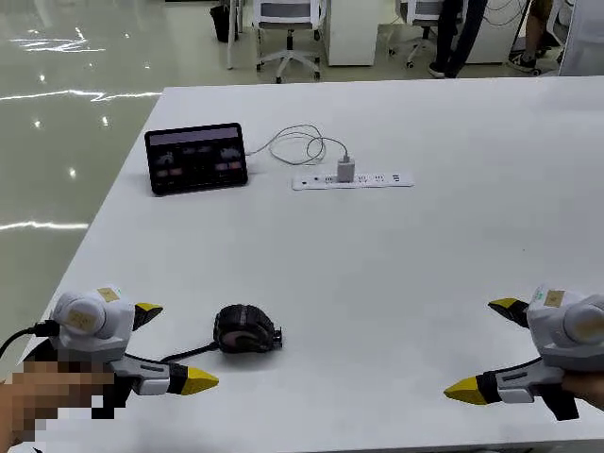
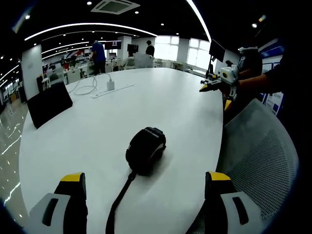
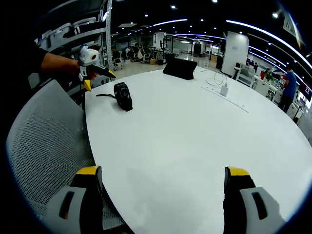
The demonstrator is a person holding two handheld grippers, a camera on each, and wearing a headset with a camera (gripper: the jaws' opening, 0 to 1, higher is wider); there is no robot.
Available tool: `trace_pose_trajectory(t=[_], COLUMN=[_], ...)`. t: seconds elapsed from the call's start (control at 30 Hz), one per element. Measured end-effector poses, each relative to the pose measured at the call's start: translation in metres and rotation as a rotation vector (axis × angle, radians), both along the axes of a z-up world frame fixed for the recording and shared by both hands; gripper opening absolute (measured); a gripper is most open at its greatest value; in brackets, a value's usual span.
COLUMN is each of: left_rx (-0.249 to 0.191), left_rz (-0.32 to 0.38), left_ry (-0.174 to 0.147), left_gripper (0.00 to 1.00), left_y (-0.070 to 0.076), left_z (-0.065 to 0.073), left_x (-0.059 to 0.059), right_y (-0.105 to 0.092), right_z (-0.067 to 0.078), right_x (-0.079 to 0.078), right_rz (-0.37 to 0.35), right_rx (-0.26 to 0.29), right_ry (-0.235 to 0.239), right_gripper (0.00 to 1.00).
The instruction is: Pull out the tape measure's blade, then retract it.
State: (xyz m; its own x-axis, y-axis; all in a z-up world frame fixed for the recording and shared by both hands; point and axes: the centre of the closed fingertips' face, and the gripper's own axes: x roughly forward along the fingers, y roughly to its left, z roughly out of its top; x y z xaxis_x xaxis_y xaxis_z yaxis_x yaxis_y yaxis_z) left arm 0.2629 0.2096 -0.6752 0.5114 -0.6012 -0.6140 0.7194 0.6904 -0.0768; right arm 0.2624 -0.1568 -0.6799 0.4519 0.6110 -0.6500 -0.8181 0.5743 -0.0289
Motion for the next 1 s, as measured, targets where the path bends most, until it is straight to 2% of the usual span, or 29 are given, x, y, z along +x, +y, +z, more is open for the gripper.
trace_pose_trajectory(t=[0.1,0.23,0.3,0.5,0.53,0.57,0.6,0.67,0.77,1.0], left_rx=[0.005,0.04,0.05,0.092,0.104,0.115,0.146,0.172,0.163,0.193], left_rz=[0.005,-0.028,-0.051,-0.115,-0.143,-0.169,-0.178,-0.202,-0.228,-0.28], left_ry=[-0.002,0.005,0.001,0.02,0.013,-0.009,-0.02,-0.028,-0.026,-0.008], left_gripper=[0.98,0.98,0.98,0.98,0.97,0.94,0.9,0.87,0.87,0.87], left_y=[0.0,0.0,-0.002,-0.007,-0.01,-0.012,-0.01,-0.012,-0.018,-0.028], left_z=[-0.001,-0.006,-0.007,-0.014,-0.013,-0.012,-0.012,-0.012,-0.01,-0.015], left_x=[0.003,0.003,0.005,0.014,0.015,0.017,0.02,0.023,0.031,0.039], right_y=[0.002,0.004,0.005,0.013,0.016,0.019,0.023,0.027,0.037,0.062], right_z=[0.004,0.005,0.001,-0.005,-0.005,-0.005,-0.006,-0.007,-0.009,-0.013], right_x=[0.008,0.009,0.011,0.013,0.014,0.014,0.014,0.015,0.019,0.026], right_rz=[0.029,0.04,0.041,0.07,0.083,0.096,0.115,0.128,0.152,0.187], right_rx=[0.014,0.04,0.037,0.03,0.037,0.041,0.04,0.041,0.039,0.05], right_ry=[-0.071,-0.076,-0.07,-0.052,-0.054,-0.057,-0.046,-0.047,-0.048,-0.033], right_gripper=[1.0,1.0,1.0,1.0,1.0,1.0,1.0,1.0,1.0,1.0])
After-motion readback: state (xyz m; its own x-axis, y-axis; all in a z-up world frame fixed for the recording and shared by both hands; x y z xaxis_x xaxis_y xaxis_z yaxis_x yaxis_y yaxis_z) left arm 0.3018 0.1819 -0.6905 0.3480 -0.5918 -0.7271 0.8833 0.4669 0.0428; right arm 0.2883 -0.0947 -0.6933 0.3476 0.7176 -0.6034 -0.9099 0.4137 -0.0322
